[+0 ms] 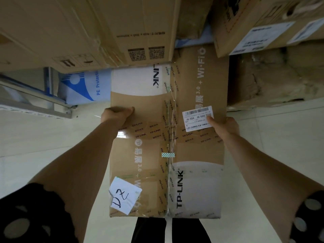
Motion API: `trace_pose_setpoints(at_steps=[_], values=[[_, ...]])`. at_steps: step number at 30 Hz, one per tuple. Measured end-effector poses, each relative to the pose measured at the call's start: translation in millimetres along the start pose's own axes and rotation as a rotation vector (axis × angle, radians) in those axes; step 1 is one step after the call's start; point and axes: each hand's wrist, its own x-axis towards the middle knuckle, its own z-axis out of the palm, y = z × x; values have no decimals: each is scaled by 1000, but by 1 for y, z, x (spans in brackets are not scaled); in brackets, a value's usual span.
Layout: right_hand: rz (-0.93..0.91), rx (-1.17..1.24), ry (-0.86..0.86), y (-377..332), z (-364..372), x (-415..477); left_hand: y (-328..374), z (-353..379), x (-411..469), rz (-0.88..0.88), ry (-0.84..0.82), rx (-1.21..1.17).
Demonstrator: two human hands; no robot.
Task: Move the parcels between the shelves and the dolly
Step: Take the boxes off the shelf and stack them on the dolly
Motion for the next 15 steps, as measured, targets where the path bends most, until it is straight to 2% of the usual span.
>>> trace_pose_setpoints(at_steps=[4,10,15], values=[[-19,-16,21,24,11,-3,-27,3,-5,-18,40,70],[-37,9,23,29,12,-2,-34,1,-13,35,46,-56],[-22,-48,41,53,15,-11,-65,4,-30,-13,116,41]])
